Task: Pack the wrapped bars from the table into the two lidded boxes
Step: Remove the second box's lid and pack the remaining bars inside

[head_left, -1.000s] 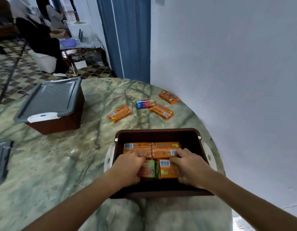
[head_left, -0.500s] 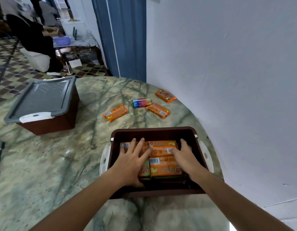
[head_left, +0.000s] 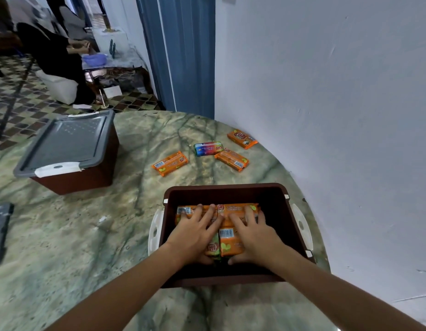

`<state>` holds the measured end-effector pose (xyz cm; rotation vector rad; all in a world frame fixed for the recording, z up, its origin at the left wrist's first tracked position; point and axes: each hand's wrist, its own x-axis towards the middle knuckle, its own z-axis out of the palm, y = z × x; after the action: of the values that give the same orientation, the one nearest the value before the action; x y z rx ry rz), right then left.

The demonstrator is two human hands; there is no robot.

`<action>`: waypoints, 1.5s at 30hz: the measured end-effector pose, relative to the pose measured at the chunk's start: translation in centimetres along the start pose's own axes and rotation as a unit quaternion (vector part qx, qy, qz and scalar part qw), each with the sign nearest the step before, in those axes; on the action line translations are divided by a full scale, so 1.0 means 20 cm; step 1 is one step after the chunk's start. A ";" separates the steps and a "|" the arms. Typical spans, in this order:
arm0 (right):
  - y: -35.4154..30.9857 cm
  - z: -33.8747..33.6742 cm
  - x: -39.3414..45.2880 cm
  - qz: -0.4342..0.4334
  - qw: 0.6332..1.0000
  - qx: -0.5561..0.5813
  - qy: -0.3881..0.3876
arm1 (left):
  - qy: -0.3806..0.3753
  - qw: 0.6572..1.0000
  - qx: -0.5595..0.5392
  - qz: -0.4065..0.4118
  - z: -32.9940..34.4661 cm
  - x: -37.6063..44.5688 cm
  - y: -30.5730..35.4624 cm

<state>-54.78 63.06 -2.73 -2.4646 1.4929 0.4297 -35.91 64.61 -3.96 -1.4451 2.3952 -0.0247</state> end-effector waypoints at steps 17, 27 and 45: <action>0.38 -0.39 -0.04 0.237 0.880 0.315 0.267 | 0.389 0.699 -0.540 -0.262 -0.18 -0.20 -0.25; 0.48 -0.17 0.15 0.287 0.767 0.553 0.153 | 0.037 0.462 -0.811 -0.357 0.03 -0.08 -0.42; 0.51 -0.62 1.05 -0.007 0.959 0.258 0.114 | 0.010 0.906 -0.253 -0.338 -0.20 0.63 -0.99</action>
<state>-52.93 36.86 0.76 -2.1489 1.4377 -0.2358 -25.56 43.54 -0.06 -2.4582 1.8552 0.4423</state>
